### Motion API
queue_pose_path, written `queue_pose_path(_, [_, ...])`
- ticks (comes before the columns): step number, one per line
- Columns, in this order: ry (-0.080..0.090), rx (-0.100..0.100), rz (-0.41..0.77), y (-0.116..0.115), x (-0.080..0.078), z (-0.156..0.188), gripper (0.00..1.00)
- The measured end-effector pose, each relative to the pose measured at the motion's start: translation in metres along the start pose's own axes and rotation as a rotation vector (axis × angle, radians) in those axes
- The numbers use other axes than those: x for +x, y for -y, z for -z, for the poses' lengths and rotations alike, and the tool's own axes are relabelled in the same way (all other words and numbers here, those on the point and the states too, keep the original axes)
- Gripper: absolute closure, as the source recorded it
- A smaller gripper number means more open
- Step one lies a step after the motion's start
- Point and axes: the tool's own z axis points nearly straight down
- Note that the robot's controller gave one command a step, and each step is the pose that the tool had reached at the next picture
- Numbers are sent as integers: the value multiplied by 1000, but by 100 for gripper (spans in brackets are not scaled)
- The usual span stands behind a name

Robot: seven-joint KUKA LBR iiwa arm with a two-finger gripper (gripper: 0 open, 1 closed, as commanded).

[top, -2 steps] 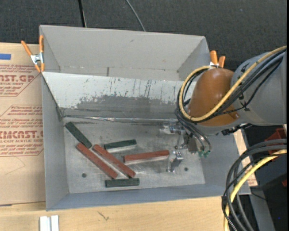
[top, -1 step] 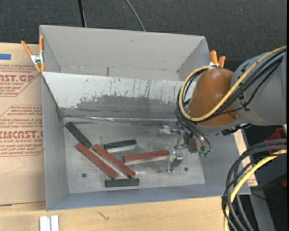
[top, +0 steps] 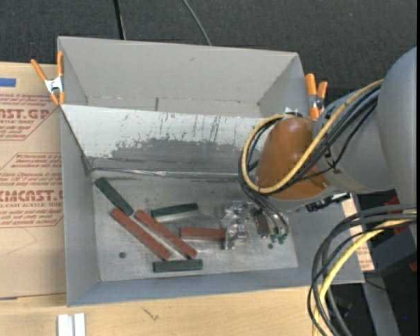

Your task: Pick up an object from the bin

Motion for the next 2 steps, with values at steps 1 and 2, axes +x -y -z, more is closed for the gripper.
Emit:
queue_pose_path(1, [1,0,0,0,0,0,100])
queue_pose_path(2, [14,2,83,-3,-17,155,100])
